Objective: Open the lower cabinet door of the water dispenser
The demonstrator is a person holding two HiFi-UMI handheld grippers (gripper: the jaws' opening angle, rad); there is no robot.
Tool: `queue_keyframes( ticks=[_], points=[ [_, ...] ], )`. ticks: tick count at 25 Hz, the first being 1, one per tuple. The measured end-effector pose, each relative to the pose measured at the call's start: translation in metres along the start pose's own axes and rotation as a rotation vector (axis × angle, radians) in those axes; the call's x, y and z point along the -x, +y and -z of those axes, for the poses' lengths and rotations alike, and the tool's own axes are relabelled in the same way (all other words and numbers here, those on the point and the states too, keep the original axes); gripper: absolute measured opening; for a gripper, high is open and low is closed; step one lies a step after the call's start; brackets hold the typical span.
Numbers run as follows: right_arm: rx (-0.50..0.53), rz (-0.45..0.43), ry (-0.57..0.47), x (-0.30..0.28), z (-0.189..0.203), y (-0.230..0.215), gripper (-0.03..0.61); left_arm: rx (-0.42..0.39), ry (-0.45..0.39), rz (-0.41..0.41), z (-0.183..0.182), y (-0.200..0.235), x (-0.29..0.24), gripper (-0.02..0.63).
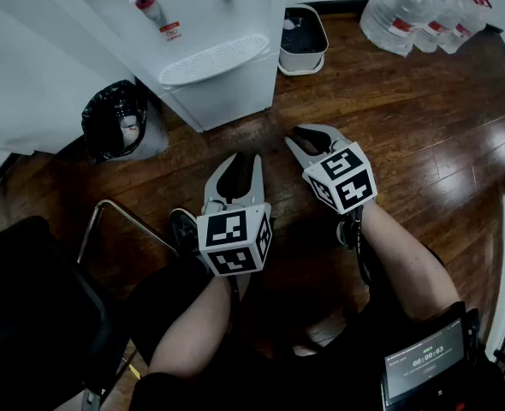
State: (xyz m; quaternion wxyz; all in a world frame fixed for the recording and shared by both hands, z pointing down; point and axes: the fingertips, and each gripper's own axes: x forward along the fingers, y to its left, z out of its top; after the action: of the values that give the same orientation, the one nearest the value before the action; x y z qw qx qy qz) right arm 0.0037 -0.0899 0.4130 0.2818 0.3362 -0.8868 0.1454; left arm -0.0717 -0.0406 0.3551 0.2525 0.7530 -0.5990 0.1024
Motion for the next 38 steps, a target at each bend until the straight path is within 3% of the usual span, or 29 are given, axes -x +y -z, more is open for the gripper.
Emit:
queue_keyframes(
  ticks=[11, 19, 26, 32, 38],
  points=[
    [0.059, -0.048, 0.12, -0.093, -0.017, -0.065, 0.106, 0.014, 0.108, 0.0, -0.018, 0.039, -0.077, 0.118],
    [0.166, -0.155, 0.264, -0.146, 0.015, -0.114, 0.153, 0.026, 0.198, 0.01, -0.014, 0.05, -0.117, 0.126],
    [0.224, -0.266, 0.203, -0.181, 0.006, -0.133, 0.225, 0.066, 0.181, -0.017, -0.022, 0.067, -0.127, 0.127],
    [0.362, -0.335, 0.252, -0.206, 0.02, -0.121, 0.263, 0.094, 0.205, -0.004, -0.015, 0.072, -0.123, 0.126],
    [0.356, -0.358, 0.227, -0.216, 0.012, -0.121, 0.296, 0.125, 0.195, -0.01, -0.019, 0.078, -0.117, 0.124]
  ],
)
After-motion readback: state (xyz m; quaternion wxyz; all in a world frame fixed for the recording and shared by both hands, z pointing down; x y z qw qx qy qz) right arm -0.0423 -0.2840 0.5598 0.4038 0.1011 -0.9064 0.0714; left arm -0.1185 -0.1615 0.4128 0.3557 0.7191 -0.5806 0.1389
